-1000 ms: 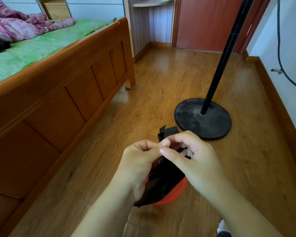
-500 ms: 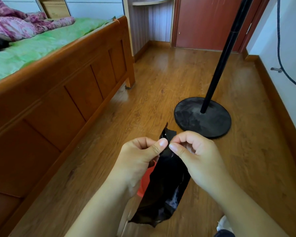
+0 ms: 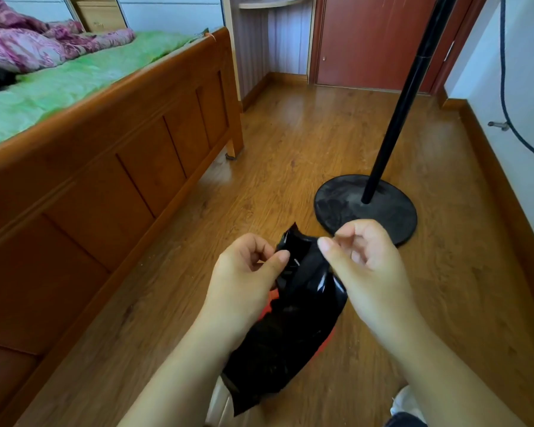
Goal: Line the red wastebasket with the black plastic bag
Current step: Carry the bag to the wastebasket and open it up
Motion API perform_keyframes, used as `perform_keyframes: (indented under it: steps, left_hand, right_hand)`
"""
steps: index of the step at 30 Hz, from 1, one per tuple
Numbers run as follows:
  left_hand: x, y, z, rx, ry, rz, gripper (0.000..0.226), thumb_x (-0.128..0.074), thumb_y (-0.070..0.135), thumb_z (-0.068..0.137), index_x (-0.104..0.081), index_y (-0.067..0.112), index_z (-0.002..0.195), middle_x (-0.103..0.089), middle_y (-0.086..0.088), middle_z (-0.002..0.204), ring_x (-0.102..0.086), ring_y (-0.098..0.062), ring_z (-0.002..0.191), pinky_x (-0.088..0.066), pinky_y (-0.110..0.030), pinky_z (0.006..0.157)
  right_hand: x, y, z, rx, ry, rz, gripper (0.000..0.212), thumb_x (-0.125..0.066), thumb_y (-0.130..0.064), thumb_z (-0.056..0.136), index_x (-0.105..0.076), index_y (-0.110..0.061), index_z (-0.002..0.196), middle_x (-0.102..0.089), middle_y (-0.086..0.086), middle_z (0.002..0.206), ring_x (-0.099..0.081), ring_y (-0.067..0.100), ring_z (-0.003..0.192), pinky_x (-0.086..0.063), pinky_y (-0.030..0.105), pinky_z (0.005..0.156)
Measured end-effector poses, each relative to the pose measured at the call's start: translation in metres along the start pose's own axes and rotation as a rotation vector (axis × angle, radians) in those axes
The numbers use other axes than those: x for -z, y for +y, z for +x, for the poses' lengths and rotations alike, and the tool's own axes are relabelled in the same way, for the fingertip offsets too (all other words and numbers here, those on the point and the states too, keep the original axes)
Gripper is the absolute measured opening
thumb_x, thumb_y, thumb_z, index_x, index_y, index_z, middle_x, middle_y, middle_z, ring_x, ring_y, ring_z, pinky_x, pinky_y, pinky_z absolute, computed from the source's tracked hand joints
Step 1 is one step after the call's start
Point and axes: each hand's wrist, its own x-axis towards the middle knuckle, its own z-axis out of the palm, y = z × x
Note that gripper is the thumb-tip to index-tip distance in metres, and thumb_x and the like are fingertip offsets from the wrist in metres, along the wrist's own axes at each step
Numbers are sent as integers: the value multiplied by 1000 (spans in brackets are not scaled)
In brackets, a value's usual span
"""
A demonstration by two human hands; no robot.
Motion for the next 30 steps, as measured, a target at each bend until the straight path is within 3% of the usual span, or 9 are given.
perform_keyframes:
  steps: [4,9,11,15,19,23,25,28,30]
  left_hand:
    - [-4,3,-2,-51,20,-29,23,-62,1,80,-56,15,64,-57,-1,59,-50,-16,56,-41,-24,50]
    - [-3,3,-1,2,-23,-169,20,-65,3,79,-57,14,64,-58,-2,58,-54,-16,55,-44,-20,46]
    - [-2,3,0,-1,-38,-170,18,-67,8,76,-57,16,64,-59,-1,57,-53,-16,54,-45,-21,46]
    - [2,0,3,-87,82,11,29,-65,6,80,-52,24,62,-57,1,59,-52,-17,56,-45,-28,50]
    - [6,-1,3,-268,190,377,32,-62,7,82,-46,31,70,-57,6,63,-54,-6,56,-43,-13,48]
    - [2,1,-1,-240,19,273,15,-66,34,78,-50,33,81,-62,16,73,-57,3,66,-43,-10,55]
    - [2,1,0,-116,-116,185,25,-64,45,69,-55,29,86,-65,12,78,-60,-4,72,-48,-19,62]
    - [4,-1,2,36,-222,166,13,-66,24,80,-65,17,90,-71,-4,88,-66,-18,81,-53,-33,74]
    - [4,-3,2,71,-258,128,7,-63,15,84,-67,9,84,-71,-5,80,-66,-16,72,-54,-27,67]
  right_hand:
    - [-12,-3,-11,-29,-132,-33,35,-68,-48,60,-53,-28,84,-59,-8,76,-56,0,71,-43,10,61]
    - [-9,0,-8,26,-140,-96,10,-68,-20,74,-59,-20,70,-58,-9,61,-54,-1,61,-41,9,54]
    - [-7,1,-7,54,-133,-133,16,-66,-12,76,-59,-22,66,-60,-13,60,-55,-1,62,-42,9,55]
    - [-2,2,-4,78,-73,-152,18,-63,-9,79,-60,-22,68,-56,-10,58,-54,-3,62,-41,7,55]
    - [2,0,-1,79,-15,-101,19,-61,-10,81,-59,-26,70,-60,-12,60,-55,-5,63,-42,5,56]
    - [1,1,0,20,-35,-19,12,-60,-15,82,-61,-22,72,-60,-18,61,-56,-5,62,-42,5,56]
    - [2,1,1,-2,-14,34,11,-59,-16,81,-61,-21,73,-63,-15,62,-59,-4,64,-43,6,58]
    - [5,3,5,-33,26,91,11,-59,-16,81,-62,-22,73,-65,-11,63,-61,-3,65,-46,7,60]
    - [8,5,7,-46,52,92,16,-59,-16,83,-61,-26,70,-63,-11,60,-60,-2,64,-46,8,60]
